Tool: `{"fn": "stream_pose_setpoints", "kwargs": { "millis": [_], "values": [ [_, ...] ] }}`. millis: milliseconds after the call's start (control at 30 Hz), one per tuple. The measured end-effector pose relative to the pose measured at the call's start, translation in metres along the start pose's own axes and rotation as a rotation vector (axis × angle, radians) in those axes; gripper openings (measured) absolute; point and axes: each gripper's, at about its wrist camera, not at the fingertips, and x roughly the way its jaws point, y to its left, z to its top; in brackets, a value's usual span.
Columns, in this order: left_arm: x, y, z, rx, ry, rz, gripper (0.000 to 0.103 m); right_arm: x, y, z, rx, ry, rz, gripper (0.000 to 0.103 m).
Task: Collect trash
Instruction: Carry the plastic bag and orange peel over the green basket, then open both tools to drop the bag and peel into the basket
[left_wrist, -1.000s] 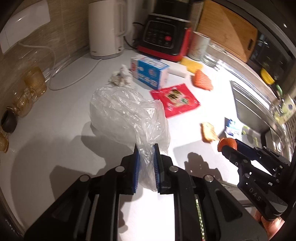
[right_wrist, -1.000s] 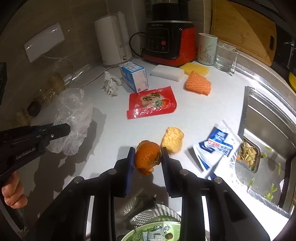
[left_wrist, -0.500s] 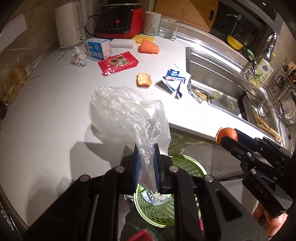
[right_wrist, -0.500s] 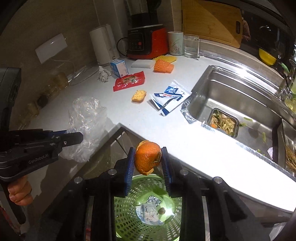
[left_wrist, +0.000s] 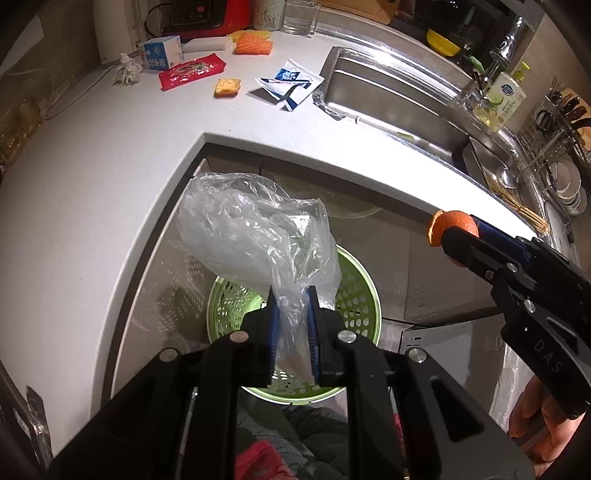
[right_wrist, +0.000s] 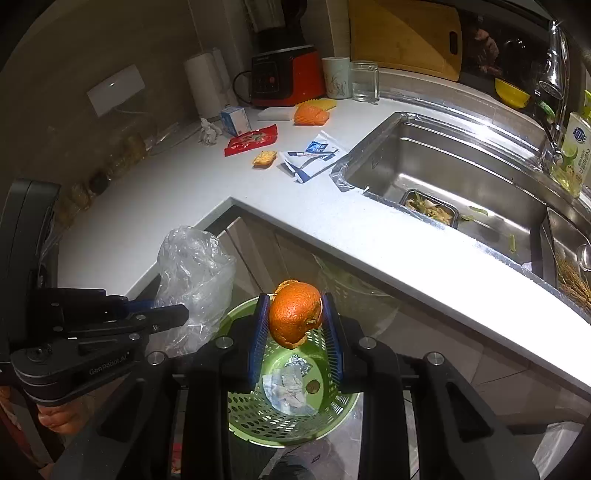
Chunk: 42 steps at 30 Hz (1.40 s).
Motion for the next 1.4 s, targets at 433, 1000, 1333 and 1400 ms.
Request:
{"fn": "stream_pose_setpoints", "kwargs": {
  "millis": [433,1000,1333,1400],
  "values": [
    [0.032,-0.007,-0.023,-0.003,0.117,-0.016,0.054,0.005,-0.002,-0.024,0.005,0.054,0.017,0.029],
    [0.019,0.006,-0.018,-0.023,0.070,0.036,0.072,0.014,0.003,-0.027,-0.002,0.078,0.038,0.030],
    [0.013,0.023,-0.018,-0.073,0.055,0.082,0.074,0.034,0.012,-0.036,-0.020,0.142,0.062,0.072],
    [0.013,0.023,-0.019,-0.076,0.056,0.087,0.074,0.035,0.012,-0.036,-0.016,0.144,0.049,0.080]
  ]
}}
